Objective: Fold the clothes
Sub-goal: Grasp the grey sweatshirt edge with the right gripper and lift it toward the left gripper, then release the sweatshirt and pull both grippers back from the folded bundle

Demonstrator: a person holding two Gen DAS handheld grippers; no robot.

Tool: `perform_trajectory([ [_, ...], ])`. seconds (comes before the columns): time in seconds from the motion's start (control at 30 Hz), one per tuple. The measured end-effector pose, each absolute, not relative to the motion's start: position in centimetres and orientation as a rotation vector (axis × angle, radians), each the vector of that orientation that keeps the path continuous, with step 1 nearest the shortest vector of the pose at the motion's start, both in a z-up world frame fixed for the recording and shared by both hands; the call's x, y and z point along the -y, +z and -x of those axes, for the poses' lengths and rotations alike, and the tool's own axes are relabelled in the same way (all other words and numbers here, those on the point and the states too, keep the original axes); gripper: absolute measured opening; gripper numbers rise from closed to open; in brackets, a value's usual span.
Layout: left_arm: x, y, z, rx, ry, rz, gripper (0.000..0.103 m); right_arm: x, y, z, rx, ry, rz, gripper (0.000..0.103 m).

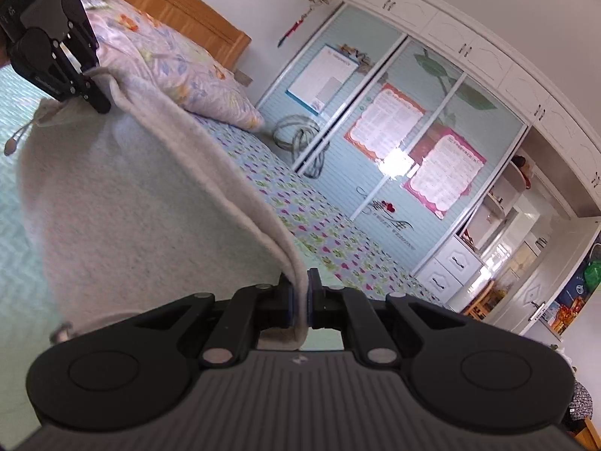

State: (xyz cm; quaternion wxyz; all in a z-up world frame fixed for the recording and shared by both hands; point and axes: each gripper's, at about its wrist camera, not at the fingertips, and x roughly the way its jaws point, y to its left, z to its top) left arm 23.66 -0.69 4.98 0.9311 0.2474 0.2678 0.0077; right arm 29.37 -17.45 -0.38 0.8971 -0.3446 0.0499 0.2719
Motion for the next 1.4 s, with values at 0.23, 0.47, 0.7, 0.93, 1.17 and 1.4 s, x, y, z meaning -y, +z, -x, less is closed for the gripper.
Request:
perform_trajectory([
  [0.23,-1.2,-0.9,-34.4,-0.704,0.04,-0.502,0.019,13.9,-4.9,-40.5,-0.294,0.554,0.676,0.008],
  [0.47,-6.3,-4.8,-37.1,-0.784,0.109,-0.269,0.103,16.4,-10.1,-48.7,-0.608,0.571,0.295,0.07],
  [0.7,-9.3,-3.6,-36.6,-0.798,0.06,-0.06,0.103,20.7,-9.8,-49.9,-0.67,0.601,-0.151,0.079],
  [0.93,-6.0,-2.9,-37.9,-0.856,0.063,-0.465,0.103,13.0,-6.3,-47.9,-0.55,0.49,0.623,0.096],
  [1.17,-4.0,-2.2,-40.4,-0.886,-0.008,-0.526,0.103,12.3,-4.8,-49.7,-0.688,0.747,0.403,0.084],
  [1.4,-16.4,-1.4,-37.9,-0.852,-0.061,0.506,0.103,21.5,-4.9,-52.0,-0.799,0.903,-0.193,0.094],
])
